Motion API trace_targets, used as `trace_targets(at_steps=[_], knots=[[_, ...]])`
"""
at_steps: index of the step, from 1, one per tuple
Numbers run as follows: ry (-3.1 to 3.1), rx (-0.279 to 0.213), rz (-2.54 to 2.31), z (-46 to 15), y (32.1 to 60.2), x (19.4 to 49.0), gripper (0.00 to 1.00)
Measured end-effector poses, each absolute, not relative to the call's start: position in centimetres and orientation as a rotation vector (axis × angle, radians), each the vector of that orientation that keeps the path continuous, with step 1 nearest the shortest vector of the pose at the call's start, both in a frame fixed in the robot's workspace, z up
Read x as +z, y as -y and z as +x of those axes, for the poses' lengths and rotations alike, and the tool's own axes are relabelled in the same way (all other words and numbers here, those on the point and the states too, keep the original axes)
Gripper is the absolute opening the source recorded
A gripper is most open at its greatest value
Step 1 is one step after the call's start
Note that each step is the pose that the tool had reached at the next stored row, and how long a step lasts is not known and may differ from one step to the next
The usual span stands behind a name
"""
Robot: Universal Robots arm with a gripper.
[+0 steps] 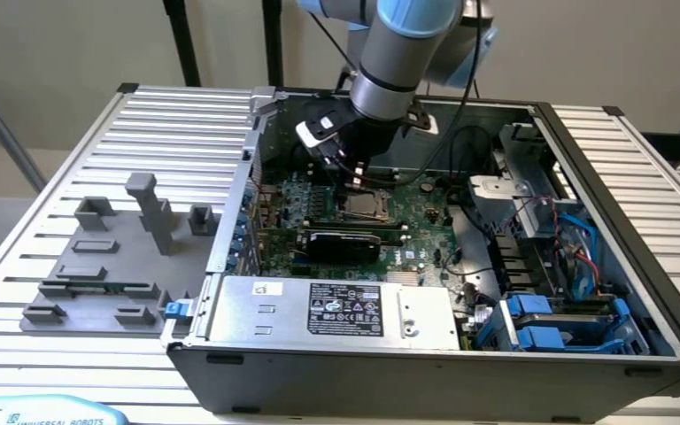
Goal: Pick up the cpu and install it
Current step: 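Close the cpu cover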
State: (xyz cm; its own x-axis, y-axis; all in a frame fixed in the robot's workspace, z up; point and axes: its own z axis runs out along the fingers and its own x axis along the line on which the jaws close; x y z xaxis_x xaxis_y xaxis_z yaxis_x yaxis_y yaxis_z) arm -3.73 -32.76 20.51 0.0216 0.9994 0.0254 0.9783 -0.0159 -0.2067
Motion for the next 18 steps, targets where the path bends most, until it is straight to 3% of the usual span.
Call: trace_targets(at_steps=[8, 18], knots=[[2.076, 0.183, -2.116, -3.8, 32.8, 20.3, 0.11], [2.073, 0.176, -2.111, -5.0, 33.2, 22.3, 0.11]])
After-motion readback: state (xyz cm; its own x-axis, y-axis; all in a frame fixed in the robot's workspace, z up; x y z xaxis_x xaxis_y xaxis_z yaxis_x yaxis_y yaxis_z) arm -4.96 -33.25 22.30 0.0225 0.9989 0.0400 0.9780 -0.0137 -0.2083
